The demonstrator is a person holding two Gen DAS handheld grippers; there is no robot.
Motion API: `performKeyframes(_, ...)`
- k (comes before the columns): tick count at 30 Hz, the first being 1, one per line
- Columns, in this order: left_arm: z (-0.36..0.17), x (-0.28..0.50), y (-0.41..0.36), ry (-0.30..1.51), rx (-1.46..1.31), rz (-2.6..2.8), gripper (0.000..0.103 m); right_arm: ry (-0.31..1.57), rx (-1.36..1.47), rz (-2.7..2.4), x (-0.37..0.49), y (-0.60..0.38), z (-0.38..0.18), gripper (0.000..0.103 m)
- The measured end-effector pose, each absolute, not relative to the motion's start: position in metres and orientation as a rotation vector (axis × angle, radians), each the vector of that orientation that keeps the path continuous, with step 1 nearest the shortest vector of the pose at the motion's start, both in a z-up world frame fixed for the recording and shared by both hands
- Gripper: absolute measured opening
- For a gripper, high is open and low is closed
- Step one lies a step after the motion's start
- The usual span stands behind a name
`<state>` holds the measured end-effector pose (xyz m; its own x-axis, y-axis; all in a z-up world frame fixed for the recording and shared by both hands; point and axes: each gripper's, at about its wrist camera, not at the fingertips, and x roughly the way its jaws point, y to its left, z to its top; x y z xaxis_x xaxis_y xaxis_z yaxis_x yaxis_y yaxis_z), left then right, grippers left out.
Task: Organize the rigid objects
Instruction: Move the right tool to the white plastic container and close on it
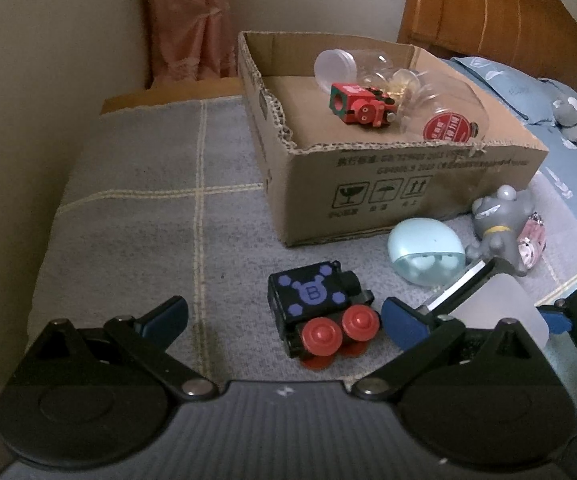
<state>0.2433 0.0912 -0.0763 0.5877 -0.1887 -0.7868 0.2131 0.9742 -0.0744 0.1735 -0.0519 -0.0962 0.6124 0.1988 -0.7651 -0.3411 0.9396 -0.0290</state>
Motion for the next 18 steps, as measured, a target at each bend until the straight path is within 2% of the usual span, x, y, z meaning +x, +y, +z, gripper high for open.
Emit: performKeyframes(18, -0.074, 0.248, 0.09, 0.959, 0.002, -0.206, 0.102, 0.915, -0.117, 0.178, 0.17, -0.095, -0.089, 0.103)
